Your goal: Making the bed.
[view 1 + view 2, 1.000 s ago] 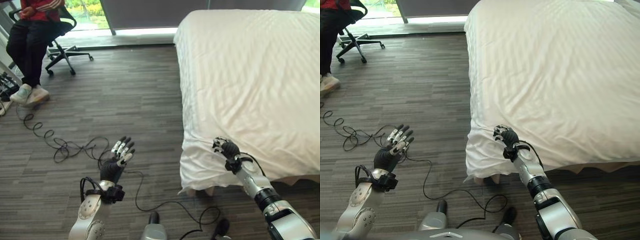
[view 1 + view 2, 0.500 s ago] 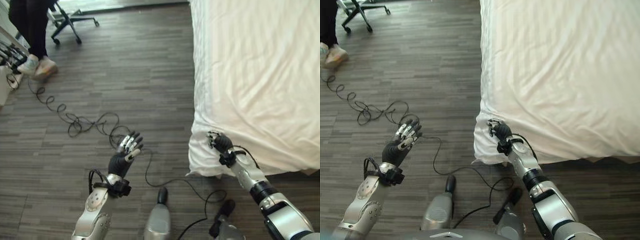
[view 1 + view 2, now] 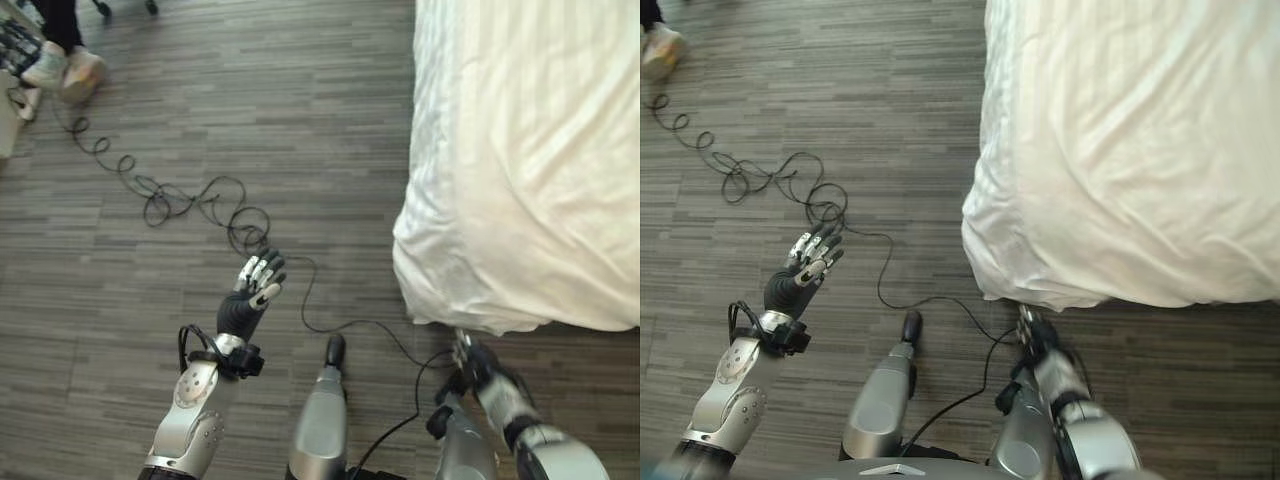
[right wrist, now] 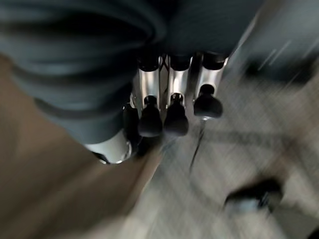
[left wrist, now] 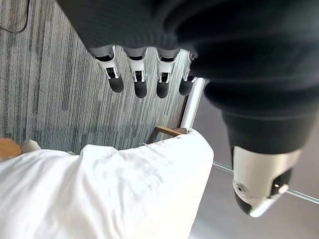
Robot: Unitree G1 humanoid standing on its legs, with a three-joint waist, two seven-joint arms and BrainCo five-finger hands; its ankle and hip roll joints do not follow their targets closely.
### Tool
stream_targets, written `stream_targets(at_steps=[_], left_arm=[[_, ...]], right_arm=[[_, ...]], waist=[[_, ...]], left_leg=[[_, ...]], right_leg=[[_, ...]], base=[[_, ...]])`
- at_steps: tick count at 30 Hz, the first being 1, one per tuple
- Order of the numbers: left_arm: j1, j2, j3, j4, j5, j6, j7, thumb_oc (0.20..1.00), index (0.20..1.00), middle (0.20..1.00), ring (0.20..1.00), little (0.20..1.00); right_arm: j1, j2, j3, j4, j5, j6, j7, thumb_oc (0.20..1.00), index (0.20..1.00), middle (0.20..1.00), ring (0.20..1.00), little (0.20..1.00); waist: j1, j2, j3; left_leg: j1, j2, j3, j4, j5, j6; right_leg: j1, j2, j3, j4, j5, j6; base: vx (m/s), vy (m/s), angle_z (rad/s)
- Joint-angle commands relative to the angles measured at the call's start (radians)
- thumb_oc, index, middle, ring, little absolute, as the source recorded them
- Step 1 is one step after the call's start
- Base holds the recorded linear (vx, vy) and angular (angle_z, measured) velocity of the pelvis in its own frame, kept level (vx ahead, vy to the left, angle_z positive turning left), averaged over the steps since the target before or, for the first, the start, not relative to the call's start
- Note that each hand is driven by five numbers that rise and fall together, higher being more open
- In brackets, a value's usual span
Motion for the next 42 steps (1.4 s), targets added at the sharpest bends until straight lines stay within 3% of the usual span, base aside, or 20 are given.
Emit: stream_targets(at_steps=[1,4,5,8,11,15,20,26,27,33,34,35,39,41,42], left_arm=[[0.031,0.005,0.042,-0.091,-0.043,-0.052,-0.018,1.000,1.000,1.000,1.000,1.000],[0.036,0.009,0.066,-0.095,-0.038,-0.058,-0.021,1.000,1.000,1.000,1.000,1.000],[0.037,0.017,0.079,-0.091,-0.032,-0.064,-0.025,1.000,1.000,1.000,1.000,1.000],[0.036,0.020,0.091,-0.086,-0.027,-0.073,-0.024,1.000,1.000,1.000,1.000,1.000],[0.031,0.025,0.116,-0.072,-0.009,-0.082,-0.017,1.000,1.000,1.000,1.000,1.000],[0.020,0.020,0.116,-0.057,0.001,-0.093,-0.006,1.000,1.000,1.000,1.000,1.000],[-0.017,-0.011,0.094,-0.023,0.004,-0.105,0.027,1.000,1.000,1.000,1.000,1.000],[-0.006,-0.029,0.113,0.003,0.006,-0.102,0.027,1.000,1.000,1.000,1.000,1.000],[0.003,-0.036,0.126,0.014,0.015,-0.097,0.024,1.000,1.000,1.000,1.000,1.000],[0.036,-0.049,0.155,0.014,0.012,-0.089,0.001,1.000,1.000,1.000,1.000,1.000],[0.037,-0.051,0.156,0.011,0.012,-0.090,0.000,1.000,1.000,1.000,1.000,1.000],[0.048,-0.063,0.159,0.010,0.009,-0.090,-0.008,1.000,1.000,1.000,1.000,1.000],[0.059,-0.079,0.165,0.005,0.004,-0.091,-0.020,1.000,1.000,1.000,1.000,1.000],[0.056,-0.108,0.163,0.024,-0.011,-0.098,-0.014,1.000,1.000,1.000,1.000,1.000],[0.056,-0.108,0.163,0.024,-0.011,-0.098,-0.014,1.000,1.000,1.000,1.000,1.000]], right_arm=[[0.000,-0.035,-0.017,-0.001,-0.062,-0.010,-0.002,0.200,0.200,0.200,0.200,0.200],[0.032,-0.105,-0.093,0.032,-0.085,-0.018,-0.024,0.200,0.200,0.200,0.200,0.200],[0.047,-0.173,-0.151,0.054,-0.100,-0.024,-0.047,0.200,0.200,0.200,0.200,0.200],[0.065,-0.224,-0.208,0.054,-0.084,-0.032,-0.060,0.200,0.200,0.200,0.200,0.200],[0.114,-0.348,-0.357,0.040,-0.055,-0.067,-0.103,0.200,0.200,0.200,0.200,0.200],[0.129,-0.383,-0.442,-0.023,-0.016,-0.115,-0.148,0.200,0.200,0.200,0.200,0.200],[0.137,-0.346,-0.480,-0.360,0.000,-0.223,-0.219,0.200,0.200,0.200,0.200,0.200],[0.174,-0.272,-0.431,-0.677,-0.119,-0.238,-0.242,0.200,0.200,0.200,0.200,0.200],[0.188,-0.245,-0.420,-0.808,-0.172,-0.243,-0.242,0.200,0.200,0.200,0.200,0.200],[0.214,-0.191,-0.367,-1.090,-0.230,-0.248,-0.175,0.200,0.200,0.200,0.200,0.200],[0.214,-0.190,-0.347,-1.136,-0.229,-0.243,-0.148,0.338,0.338,0.338,0.338,0.338],[0.227,-0.185,-0.328,-1.181,-0.219,-0.237,-0.113,1.000,1.000,1.000,1.000,1.000],[0.232,-0.190,-0.301,-1.226,-0.221,-0.232,-0.080,1.000,1.000,1.000,1.000,1.000],[0.230,-0.175,-0.243,-1.270,-0.196,-0.235,-0.059,1.000,1.000,1.000,1.000,1.000],[0.230,-0.175,-0.243,-1.270,-0.196,-0.235,-0.059,1.000,1.000,1.000,1.000,1.000]], waist=[[-0.004,0.002,-0.028],[-0.024,-0.007,-0.028],[-0.037,-0.013,-0.032],[-0.052,-0.020,-0.040],[-0.096,-0.042,-0.076],[-0.128,-0.055,-0.105],[-0.184,-0.061,-0.186],[-0.211,-0.060,-0.241],[-0.222,-0.054,-0.262],[-0.244,-0.035,-0.306],[-0.248,-0.031,-0.310],[-0.254,-0.026,-0.315],[-0.255,-0.013,-0.320],[-0.246,-0.016,-0.311],[-0.247,-0.015,-0.311]], left_leg=[[0.010,0.017,-0.035,-0.023,-0.017,0.012],[0.016,0.018,-0.029,-0.027,-0.020,0.009],[0.022,0.018,-0.026,-0.032,-0.022,0.007],[0.031,0.020,-0.021,-0.037,-0.025,0.005],[0.062,0.021,-0.001,-0.046,-0.039,0.005],[0.093,0.019,0.015,-0.058,-0.046,0.007],[0.168,0.014,0.051,-0.080,-0.064,0.012],[0.216,0.010,0.077,-0.095,-0.075,0.018],[0.240,0.012,0.087,-0.097,-0.083,0.019],[0.291,0.042,0.116,-0.089,-0.090,0.006],[0.296,0.050,0.120,-0.083,-0.089,0.001],[0.305,0.072,0.128,-0.062,-0.081,-0.010],[0.305,0.108,0.126,-0.015,-0.033,-0.034],[0.228,0.170,0.087,0.177,0.138,-0.080],[0.226,0.171,0.085,0.179,0.138,-0.080]], right_leg=[[-0.067,-0.036,0.071,0.087,0.016,0.054],[-0.066,-0.032,0.076,0.083,0.015,0.056],[-0.065,-0.031,0.081,0.080,0.015,0.058],[-0.063,-0.029,0.088,0.077,0.015,0.060],[-0.055,-0.024,0.108,0.073,0.013,0.065],[-0.045,-0.025,0.127,0.070,0.017,0.068],[-0.001,-0.017,0.172,0.048,0.019,0.073],[0.026,-0.006,0.200,0.029,0.022,0.073],[0.040,0.005,0.216,0.027,0.016,0.069],[0.066,0.045,0.258,0.035,-0.021,0.052],[0.069,0.054,0.265,0.040,-0.031,0.047],[0.081,0.075,0.276,0.048,-0.054,0.035],[0.098,0.110,0.285,0.049,-0.073,0.016],[0.143,0.166,0.282,0.024,-0.093,-0.037],[0.143,0.167,0.281,0.024,-0.093,-0.037]], base=[[0.02,-0.003,-0.08],[0.03,0.003,-0.17],[0.03,0.010,-0.20],[0.04,0.016,-0.05],[0.06,0.032,-0.04],[0.05,0.026,-0.13],[0.06,0.041,-0.23],[0.06,0.019,-0.24],[0.08,-0.006,-0.22],[0.08,-0.065,-0.20],[0.09,-0.184,-0.20],[0.09,-0.199,-0.15],[0.03,-0.135,-0.22],[-0.02,-0.289,-0.16],[-0.01,-0.228,-0.21]])
